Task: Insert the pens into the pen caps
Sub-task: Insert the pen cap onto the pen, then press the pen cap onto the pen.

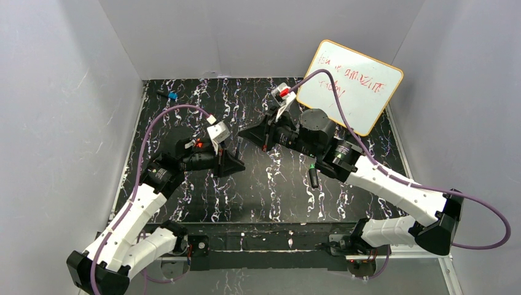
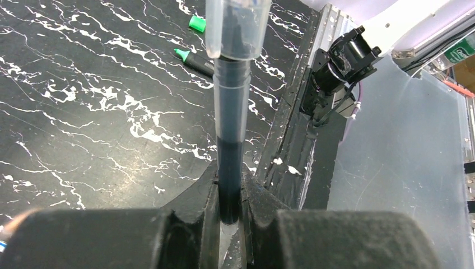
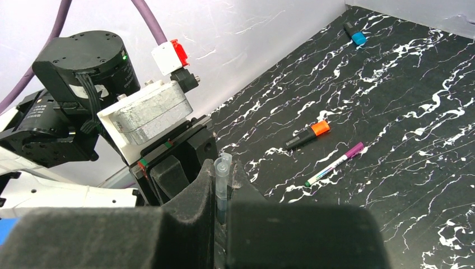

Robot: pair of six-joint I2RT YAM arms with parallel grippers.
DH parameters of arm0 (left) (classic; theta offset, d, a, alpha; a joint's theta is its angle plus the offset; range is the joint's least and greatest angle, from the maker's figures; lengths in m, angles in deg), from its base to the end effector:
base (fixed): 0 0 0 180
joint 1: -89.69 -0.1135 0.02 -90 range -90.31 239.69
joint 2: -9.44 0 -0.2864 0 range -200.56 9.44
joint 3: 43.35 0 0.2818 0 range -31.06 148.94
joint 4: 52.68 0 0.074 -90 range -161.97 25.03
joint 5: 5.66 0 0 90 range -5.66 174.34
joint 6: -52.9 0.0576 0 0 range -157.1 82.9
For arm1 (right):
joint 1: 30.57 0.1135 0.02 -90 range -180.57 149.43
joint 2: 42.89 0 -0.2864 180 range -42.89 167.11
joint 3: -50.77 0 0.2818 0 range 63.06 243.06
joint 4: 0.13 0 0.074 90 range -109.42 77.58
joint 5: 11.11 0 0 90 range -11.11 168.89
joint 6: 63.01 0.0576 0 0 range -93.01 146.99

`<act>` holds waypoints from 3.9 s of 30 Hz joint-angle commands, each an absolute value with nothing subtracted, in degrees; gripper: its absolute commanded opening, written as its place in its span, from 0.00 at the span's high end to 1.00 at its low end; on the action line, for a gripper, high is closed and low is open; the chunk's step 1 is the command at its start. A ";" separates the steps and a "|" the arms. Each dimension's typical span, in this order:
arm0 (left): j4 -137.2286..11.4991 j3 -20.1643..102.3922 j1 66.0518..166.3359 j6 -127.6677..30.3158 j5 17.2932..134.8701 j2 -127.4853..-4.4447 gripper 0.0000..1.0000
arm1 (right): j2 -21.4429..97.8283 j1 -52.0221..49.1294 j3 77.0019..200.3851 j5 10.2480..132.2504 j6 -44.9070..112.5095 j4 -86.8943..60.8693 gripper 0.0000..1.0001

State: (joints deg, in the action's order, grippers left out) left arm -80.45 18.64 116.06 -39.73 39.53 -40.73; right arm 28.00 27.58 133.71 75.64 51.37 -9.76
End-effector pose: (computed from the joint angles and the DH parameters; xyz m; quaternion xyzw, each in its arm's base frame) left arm 0.1816 -0.1353 0.3596 0.3764 0.6751 -0.4340 0.4628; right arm 0.1731 0.2848 0.4485 -0.2205 0.6560 0.4907 0.5295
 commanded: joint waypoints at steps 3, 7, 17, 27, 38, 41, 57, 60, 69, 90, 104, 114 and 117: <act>-75.63 21.05 115.45 -38.82 43.35 -40.42 1.00 | 29.26 29.09 136.23 69.51 50.81 -15.65 0.99; -75.32 21.21 115.53 -38.71 42.86 -40.66 1.00 | 30.27 29.10 136.92 69.30 50.71 -14.82 0.99; -74.96 21.07 115.71 -38.67 42.72 -40.39 1.00 | 31.29 28.99 137.59 68.83 51.06 -13.72 0.82; -74.68 21.76 115.79 -38.76 42.25 -40.49 1.00 | 31.29 29.01 136.74 69.23 51.66 -12.88 0.63; -74.62 21.60 115.80 -39.02 41.82 -40.46 1.00 | 31.20 28.93 136.54 69.79 51.43 -10.79 0.52; -74.25 21.44 115.80 -39.21 42.45 -40.40 1.00 | 30.54 28.93 136.09 69.99 51.09 -11.16 0.42; -55.94 13.75 115.80 -49.07 41.43 -38.48 1.00 | 22.20 28.84 132.00 77.61 46.76 -12.88 0.27; -54.30 13.08 115.80 -50.13 40.95 -38.82 1.00 | 22.95 28.84 133.06 77.95 45.50 -9.50 0.28; -53.71 12.98 115.80 -50.72 40.03 -39.24 1.00 | 26.94 28.79 134.98 76.16 44.44 -5.25 0.33; -53.01 12.26 115.80 -51.25 38.29 -40.13 1.00 | 31.95 28.62 141.54 75.61 40.49 -3.11 0.37; -53.54 12.58 115.80 -50.98 37.17 -40.26 1.00 | 33.66 27.91 142.51 75.55 39.74 -0.84 0.42; -53.54 12.44 115.80 -50.90 37.04 -40.43 1.00 | 35.08 27.68 144.34 74.40 39.41 -1.23 0.47; -53.63 12.52 115.80 -50.74 37.07 -40.52 1.00 | 35.63 27.53 144.87 73.50 39.41 -1.84 0.52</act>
